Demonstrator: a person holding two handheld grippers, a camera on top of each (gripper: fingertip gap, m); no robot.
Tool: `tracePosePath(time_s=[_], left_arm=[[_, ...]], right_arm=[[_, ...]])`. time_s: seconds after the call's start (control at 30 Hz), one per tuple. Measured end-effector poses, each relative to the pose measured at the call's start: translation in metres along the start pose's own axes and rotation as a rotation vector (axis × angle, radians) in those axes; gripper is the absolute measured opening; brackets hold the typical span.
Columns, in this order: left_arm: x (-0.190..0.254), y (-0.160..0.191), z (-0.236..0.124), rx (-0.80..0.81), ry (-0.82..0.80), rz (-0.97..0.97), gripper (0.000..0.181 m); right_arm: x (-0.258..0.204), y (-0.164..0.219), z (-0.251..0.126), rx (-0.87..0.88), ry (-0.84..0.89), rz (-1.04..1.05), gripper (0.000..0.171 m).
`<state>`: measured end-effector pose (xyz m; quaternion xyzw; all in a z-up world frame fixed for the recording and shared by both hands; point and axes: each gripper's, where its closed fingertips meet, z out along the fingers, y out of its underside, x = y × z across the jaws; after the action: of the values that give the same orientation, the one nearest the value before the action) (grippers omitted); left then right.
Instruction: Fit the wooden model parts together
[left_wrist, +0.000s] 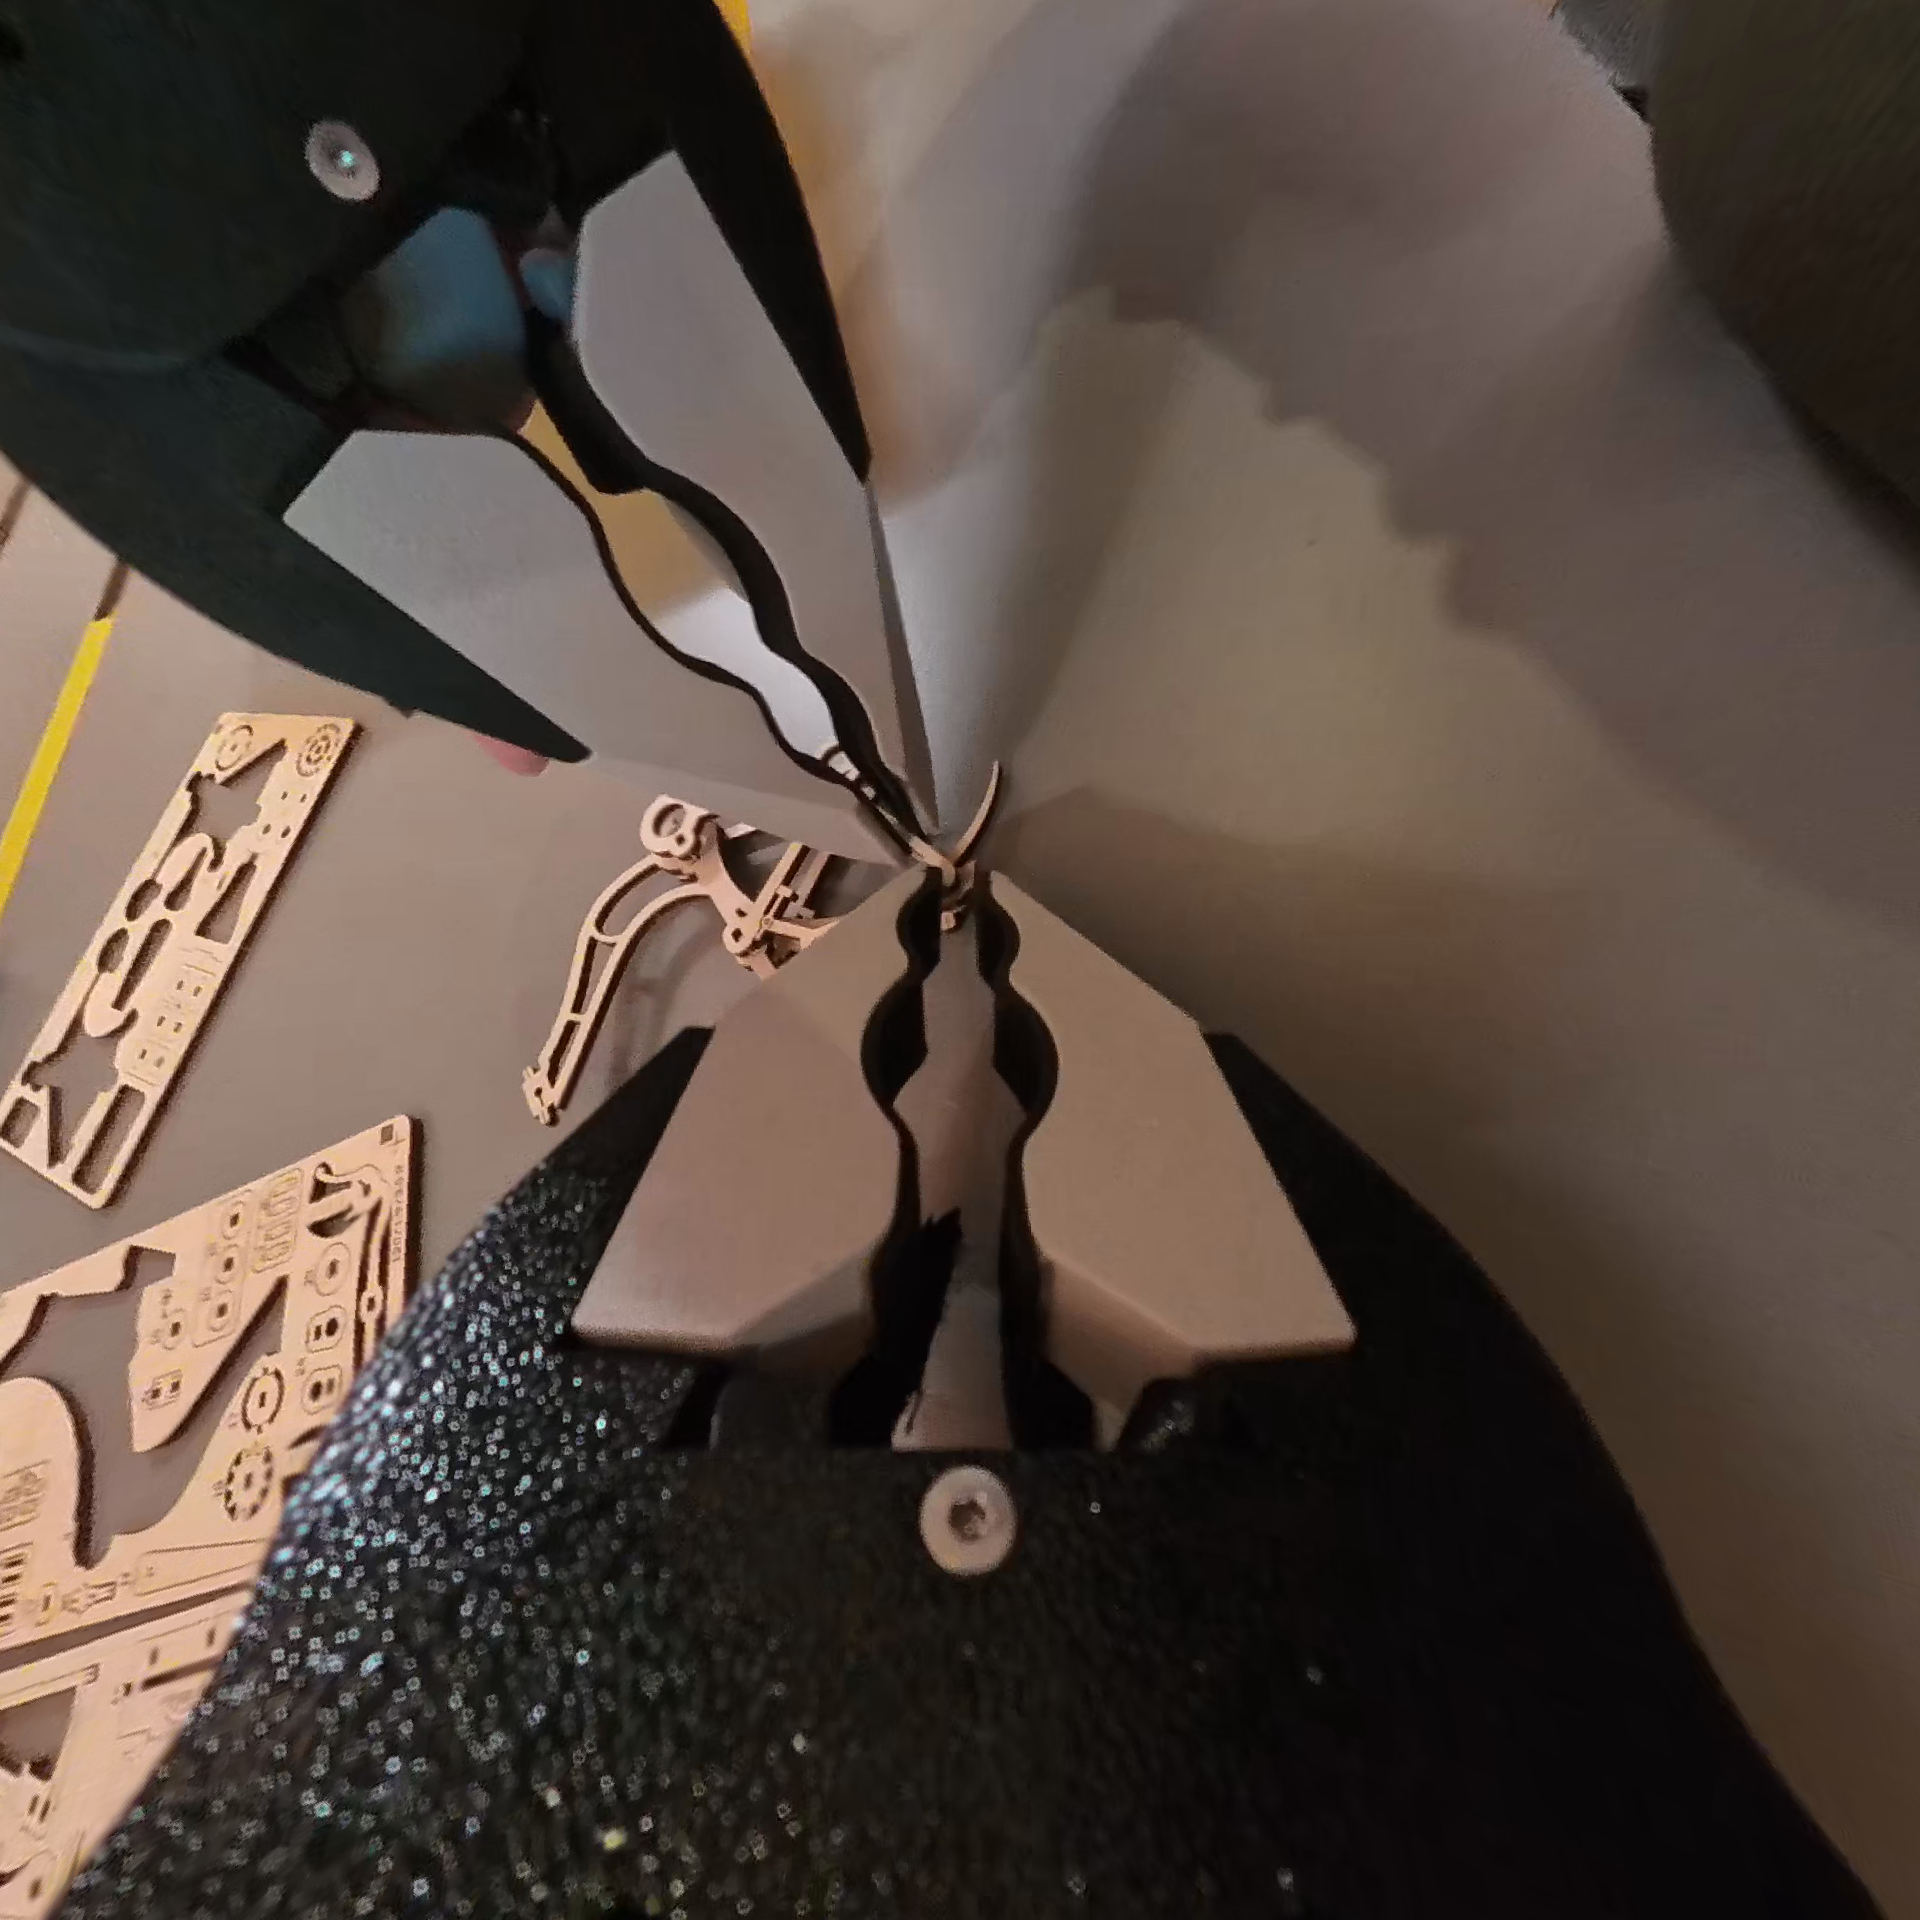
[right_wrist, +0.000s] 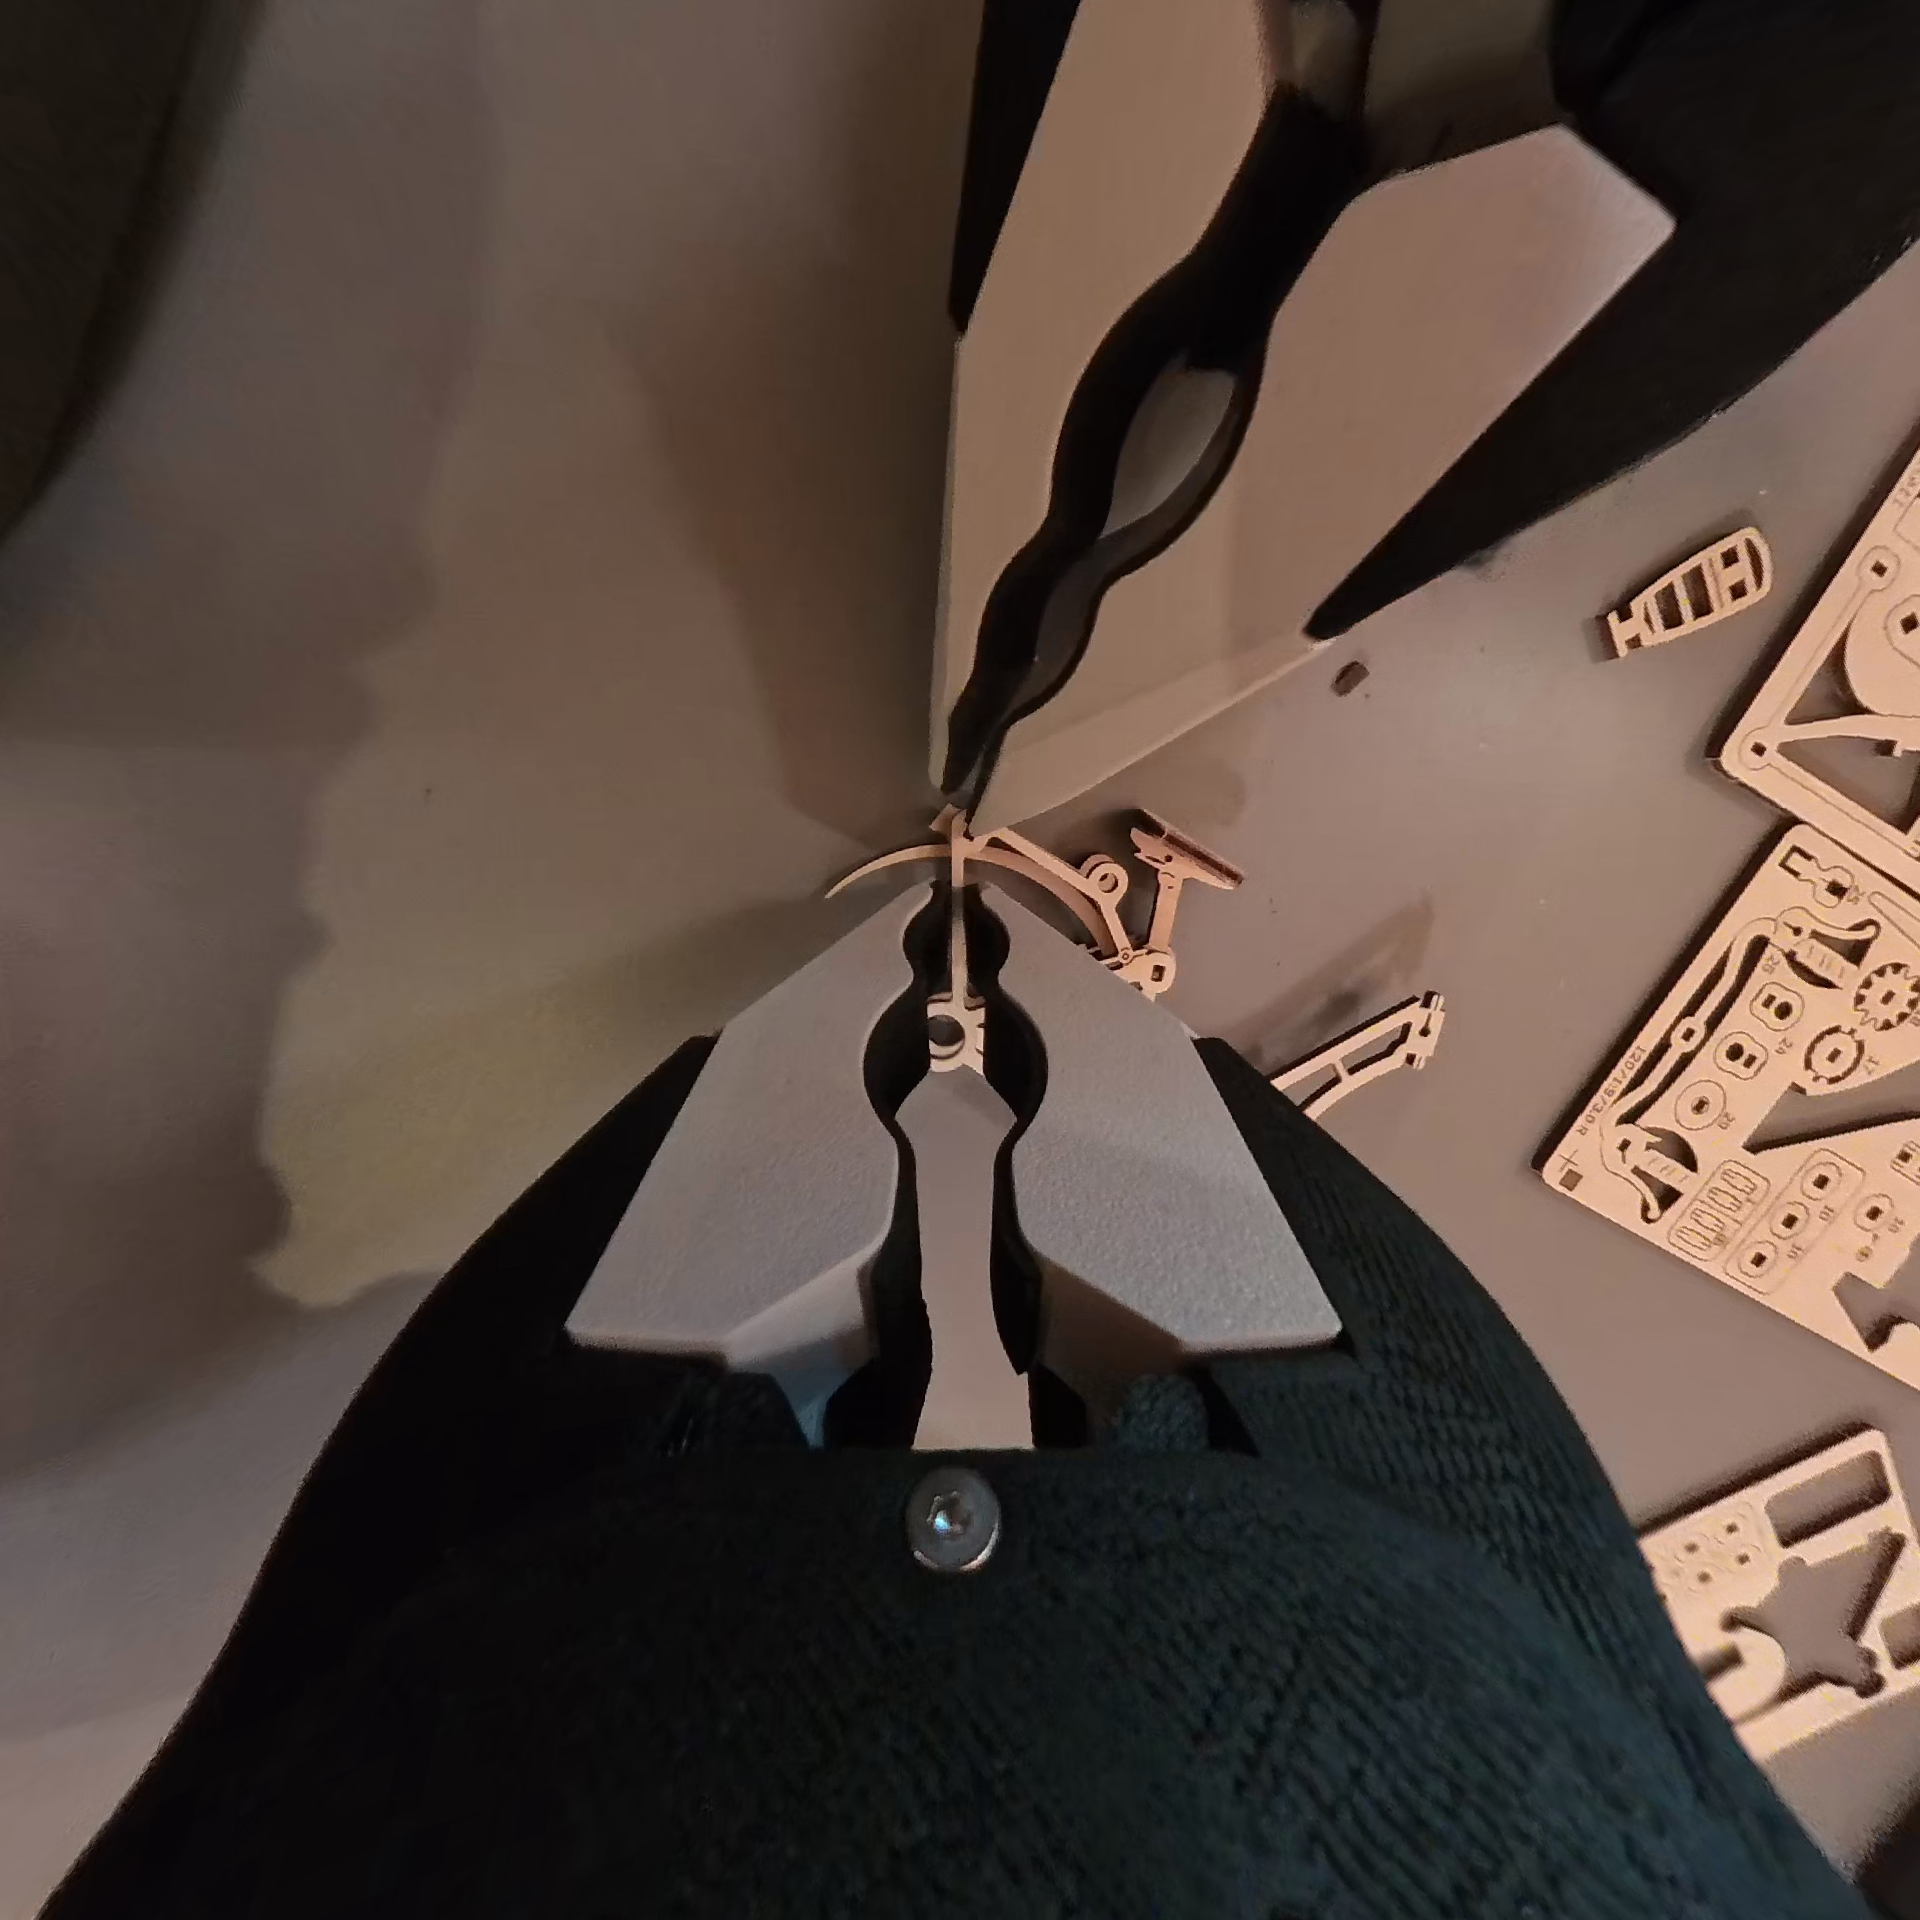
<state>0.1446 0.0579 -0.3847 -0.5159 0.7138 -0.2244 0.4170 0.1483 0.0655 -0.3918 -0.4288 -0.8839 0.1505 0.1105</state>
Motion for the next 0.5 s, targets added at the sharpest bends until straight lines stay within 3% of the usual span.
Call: tracePosePath(time_s=[0.23, 0.5], left_arm=[[-0.0014, 0.0020, -0.0005, -0.026, 0.003, -0.028, 0.000], [0.0054, 0.0073, 0.0031, -0.112, 0.021, 0.065, 0.000]], right_arm=[[0.0015, 0.0013, 0.0030, 0.053, 0.021, 0.059, 0.004], [0.0002, 0.0000, -0.0043, 0.185, 0.052, 0.147, 0.009]])
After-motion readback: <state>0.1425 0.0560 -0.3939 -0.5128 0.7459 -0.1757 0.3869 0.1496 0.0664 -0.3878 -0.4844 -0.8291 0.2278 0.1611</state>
